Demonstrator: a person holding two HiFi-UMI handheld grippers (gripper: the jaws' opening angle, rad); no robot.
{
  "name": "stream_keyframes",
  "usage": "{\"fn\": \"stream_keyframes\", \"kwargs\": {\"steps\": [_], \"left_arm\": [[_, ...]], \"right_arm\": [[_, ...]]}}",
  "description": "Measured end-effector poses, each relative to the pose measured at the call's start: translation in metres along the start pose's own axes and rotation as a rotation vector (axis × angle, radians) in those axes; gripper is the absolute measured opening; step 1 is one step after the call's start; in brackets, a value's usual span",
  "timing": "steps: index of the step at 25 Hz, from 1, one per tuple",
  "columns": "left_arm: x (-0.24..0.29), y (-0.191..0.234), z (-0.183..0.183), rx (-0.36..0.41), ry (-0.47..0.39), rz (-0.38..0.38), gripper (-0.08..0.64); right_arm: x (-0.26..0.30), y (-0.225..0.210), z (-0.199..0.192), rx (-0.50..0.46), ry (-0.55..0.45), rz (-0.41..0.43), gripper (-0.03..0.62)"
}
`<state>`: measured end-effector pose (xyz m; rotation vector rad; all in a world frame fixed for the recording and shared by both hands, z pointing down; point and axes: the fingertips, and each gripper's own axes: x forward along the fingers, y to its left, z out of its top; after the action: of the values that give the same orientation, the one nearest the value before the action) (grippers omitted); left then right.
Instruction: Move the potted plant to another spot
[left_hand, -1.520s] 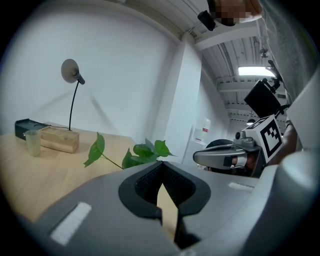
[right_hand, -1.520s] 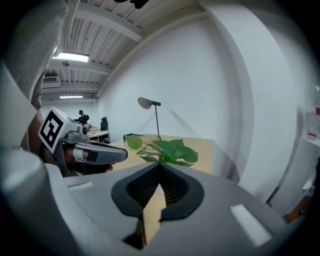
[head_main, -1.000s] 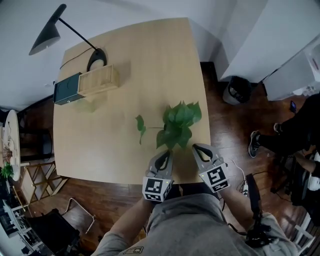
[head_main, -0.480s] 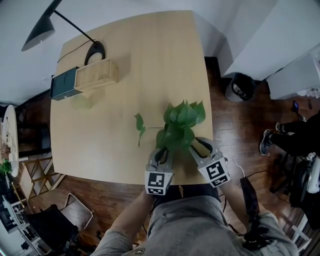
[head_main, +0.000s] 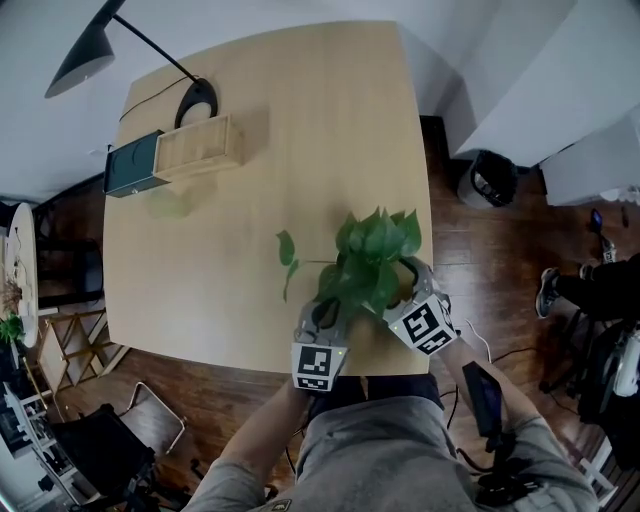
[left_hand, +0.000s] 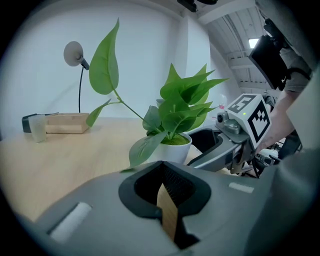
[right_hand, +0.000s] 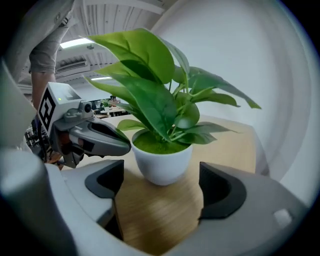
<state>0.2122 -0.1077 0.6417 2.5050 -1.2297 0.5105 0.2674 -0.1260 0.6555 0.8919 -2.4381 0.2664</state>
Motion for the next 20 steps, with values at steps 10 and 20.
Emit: {"fn": "stream_keyframes", "kwargs": {"steps": [10,20], "left_arm": [[0.001,0.009,0.002,0.010,-0.003,0.009,-0.006],[0.003,0.010,0.004,0.018,-0.013,0.010,-0.006]], "right_arm": [[0.032,0.003,0.013,-0.066,0.000,0.057,0.499],[0.033,0.000,0.015,-0.058,-0.030,0.032,0.483]]}}
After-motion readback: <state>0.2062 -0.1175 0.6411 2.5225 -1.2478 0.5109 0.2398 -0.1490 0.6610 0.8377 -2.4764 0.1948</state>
